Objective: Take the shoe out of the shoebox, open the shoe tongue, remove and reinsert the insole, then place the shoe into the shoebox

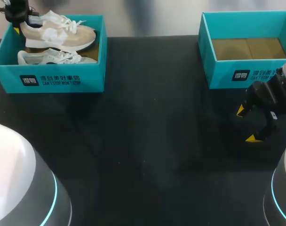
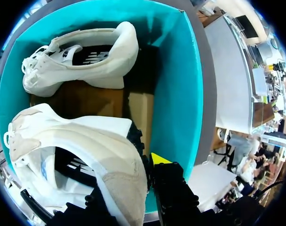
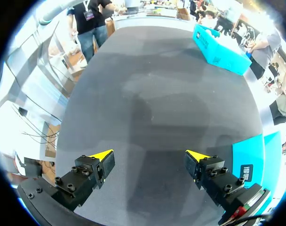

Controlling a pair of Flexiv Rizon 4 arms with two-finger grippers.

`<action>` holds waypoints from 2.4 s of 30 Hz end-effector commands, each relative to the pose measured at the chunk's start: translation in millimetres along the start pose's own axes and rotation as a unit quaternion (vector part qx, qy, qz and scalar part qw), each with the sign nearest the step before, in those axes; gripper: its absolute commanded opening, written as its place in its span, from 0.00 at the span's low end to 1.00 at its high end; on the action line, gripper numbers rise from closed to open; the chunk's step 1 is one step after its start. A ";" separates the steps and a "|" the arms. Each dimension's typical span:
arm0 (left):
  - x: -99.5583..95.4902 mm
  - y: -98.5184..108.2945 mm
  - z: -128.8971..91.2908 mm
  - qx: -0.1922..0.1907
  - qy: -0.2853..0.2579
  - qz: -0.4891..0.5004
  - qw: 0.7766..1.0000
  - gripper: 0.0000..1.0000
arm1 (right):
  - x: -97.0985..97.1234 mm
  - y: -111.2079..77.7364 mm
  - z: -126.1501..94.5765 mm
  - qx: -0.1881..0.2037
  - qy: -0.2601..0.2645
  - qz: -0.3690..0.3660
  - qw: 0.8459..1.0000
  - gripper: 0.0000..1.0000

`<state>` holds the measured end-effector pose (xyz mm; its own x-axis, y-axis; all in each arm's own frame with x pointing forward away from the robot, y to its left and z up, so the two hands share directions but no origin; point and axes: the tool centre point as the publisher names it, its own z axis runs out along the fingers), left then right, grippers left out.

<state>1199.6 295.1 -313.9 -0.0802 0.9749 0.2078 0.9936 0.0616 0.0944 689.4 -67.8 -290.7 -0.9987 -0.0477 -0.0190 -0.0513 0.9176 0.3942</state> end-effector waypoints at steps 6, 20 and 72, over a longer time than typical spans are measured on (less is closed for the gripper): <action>-7.6 1.9 15.2 -0.001 0.003 0.003 1.000 0.00 | 0.2 0.7 0.2 0.002 0.000 0.001 1.000 1.00; -12.3 -1.2 38.4 0.010 0.001 -0.001 1.000 0.00 | 0.2 0.7 0.2 0.002 0.000 0.001 1.000 1.00; -7.7 -57.5 -73.1 0.006 -0.049 0.014 0.999 1.00 | 0.2 0.7 0.2 0.002 0.000 0.001 1.000 1.00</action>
<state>1181.6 269.0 -276.9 -0.0453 0.9925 0.1135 0.9988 0.0432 0.0212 689.4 -67.8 -290.7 -0.9987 -0.0476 -0.0190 -0.0512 0.9176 0.3941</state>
